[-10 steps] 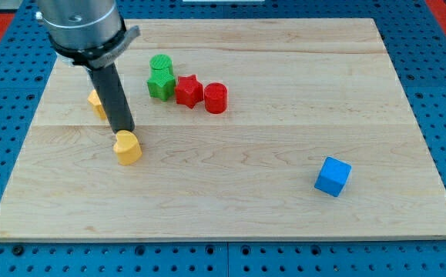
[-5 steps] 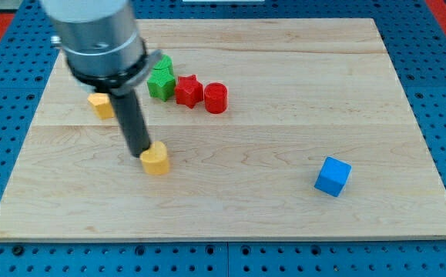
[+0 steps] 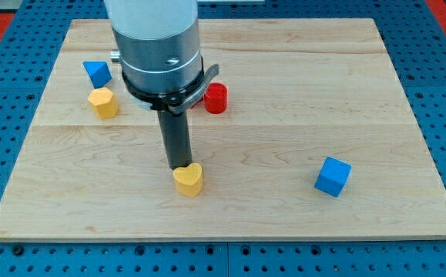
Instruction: Slide yellow heart to the bottom center
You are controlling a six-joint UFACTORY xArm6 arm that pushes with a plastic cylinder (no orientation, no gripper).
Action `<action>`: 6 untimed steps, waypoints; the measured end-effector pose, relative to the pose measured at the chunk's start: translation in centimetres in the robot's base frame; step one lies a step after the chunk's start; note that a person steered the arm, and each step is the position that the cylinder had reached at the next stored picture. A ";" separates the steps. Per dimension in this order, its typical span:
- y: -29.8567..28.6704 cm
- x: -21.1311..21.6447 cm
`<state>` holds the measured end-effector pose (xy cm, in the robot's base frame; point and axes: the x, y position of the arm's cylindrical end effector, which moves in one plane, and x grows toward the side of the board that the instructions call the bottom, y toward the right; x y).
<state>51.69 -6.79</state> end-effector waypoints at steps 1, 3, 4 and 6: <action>-1.4 1.6; 3.8 2.1; 3.1 3.4; 3.7 6.1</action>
